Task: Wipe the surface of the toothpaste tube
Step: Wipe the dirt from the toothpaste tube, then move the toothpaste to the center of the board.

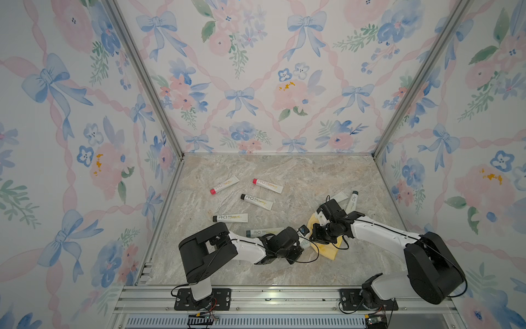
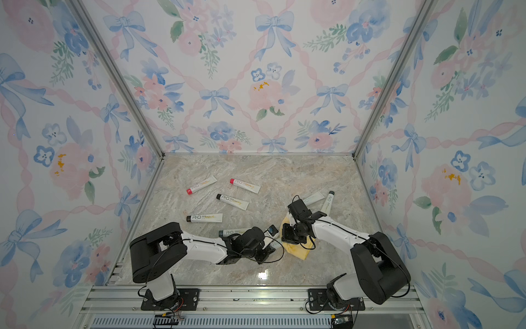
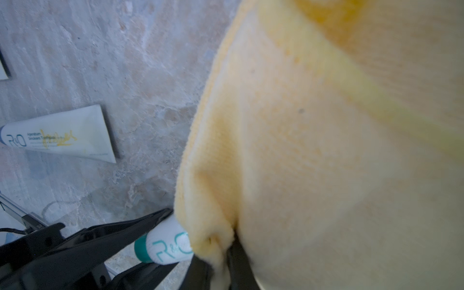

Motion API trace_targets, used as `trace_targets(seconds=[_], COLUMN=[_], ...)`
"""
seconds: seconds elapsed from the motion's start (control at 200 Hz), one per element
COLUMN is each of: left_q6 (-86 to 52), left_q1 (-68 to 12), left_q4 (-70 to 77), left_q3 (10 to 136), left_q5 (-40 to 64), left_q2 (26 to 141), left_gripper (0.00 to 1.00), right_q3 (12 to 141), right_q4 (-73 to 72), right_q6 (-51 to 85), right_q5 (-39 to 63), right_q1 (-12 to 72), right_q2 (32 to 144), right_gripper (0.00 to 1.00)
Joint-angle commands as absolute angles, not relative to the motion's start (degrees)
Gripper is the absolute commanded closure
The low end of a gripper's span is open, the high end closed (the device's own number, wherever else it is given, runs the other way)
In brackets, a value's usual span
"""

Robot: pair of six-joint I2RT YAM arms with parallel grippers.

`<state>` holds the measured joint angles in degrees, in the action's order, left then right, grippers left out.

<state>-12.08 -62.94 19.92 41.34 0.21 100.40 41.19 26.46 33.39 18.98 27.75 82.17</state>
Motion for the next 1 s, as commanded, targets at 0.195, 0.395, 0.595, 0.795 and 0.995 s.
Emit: trace_targets(seconds=[0.195, 0.395, 0.595, 0.795, 0.995], left_q6=[-12.3, -12.4, -11.3, -10.1, -8.8], left_q1=[-60.9, -57.9, -54.8, -51.7, -48.9], left_q4=[17.3, 17.0, 13.9, 10.5, 8.5], left_q3=[37.1, 37.6, 44.2, 53.8, 63.7], left_q5=[-0.4, -0.2, -1.2, -1.2, -0.2], left_q2=[96.3, 95.4, 98.2, 105.2, 113.0], left_gripper=[0.74, 0.73, 0.73, 0.73, 0.72], right_q3=[38.6, 35.9, 34.0, 34.1, 34.3], right_q4=[28.5, 30.1, 33.1, 33.7, 32.9], right_q6=[31.2, 31.1, 32.6, 35.4, 37.0], right_q5=[14.3, 14.4, 11.8, 9.5, 8.8], right_q1=[15.8, 13.8, 16.3, 22.2, 24.1], right_q2=[84.9, 79.8, 73.1, 71.1, 71.8], right_gripper=[0.87, 0.86, 0.86, 0.86, 0.86])
